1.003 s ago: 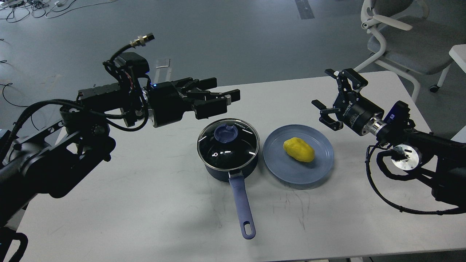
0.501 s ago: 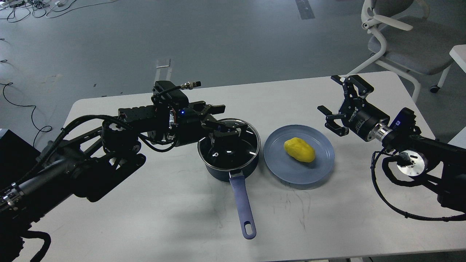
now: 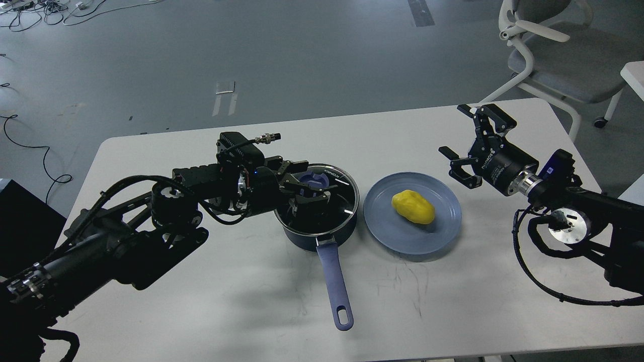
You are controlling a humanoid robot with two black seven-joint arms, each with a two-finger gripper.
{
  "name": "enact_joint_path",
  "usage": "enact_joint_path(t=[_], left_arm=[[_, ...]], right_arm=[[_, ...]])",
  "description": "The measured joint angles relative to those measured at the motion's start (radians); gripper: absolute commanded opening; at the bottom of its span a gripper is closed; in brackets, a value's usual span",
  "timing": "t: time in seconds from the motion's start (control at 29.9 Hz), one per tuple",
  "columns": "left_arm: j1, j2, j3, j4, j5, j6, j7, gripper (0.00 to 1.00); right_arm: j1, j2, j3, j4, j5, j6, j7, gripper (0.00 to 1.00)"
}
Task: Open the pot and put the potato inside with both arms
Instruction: 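Move the left gripper over the saucepan and lower onto the lid knob, then grasp the glass lid knob with the left gripper and lift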
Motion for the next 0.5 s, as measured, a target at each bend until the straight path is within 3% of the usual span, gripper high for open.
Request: enact_joint_path(t=[0.2,0.37,0.47,0.5], left_arm=[[0.008,-0.002,0.002,0.004,0.001,0.002,0.000,0.97],[0.009,-0.001,0.007,0.006,0.001,0.002,0.000,0.90],[0.009,-0.001,0.007,0.007,0.001,0.002,0.002,0.63],[0.010,0.000,0.008,0.008,0.001,0.002,0.003,0.49]], right_arm=[[-0.004,0.000,0.001,0.000,0.000,0.000,0.000,1.00],[-0.006,0.000,0.003,-0.001,0.000,0.000,0.000,1.00],[-0.006,0.001,0.004,-0.001,0.000,0.000,0.000,1.00],[-0.006,0.001,0.004,-0.001,0.000,0.000,0.000,1.00]])
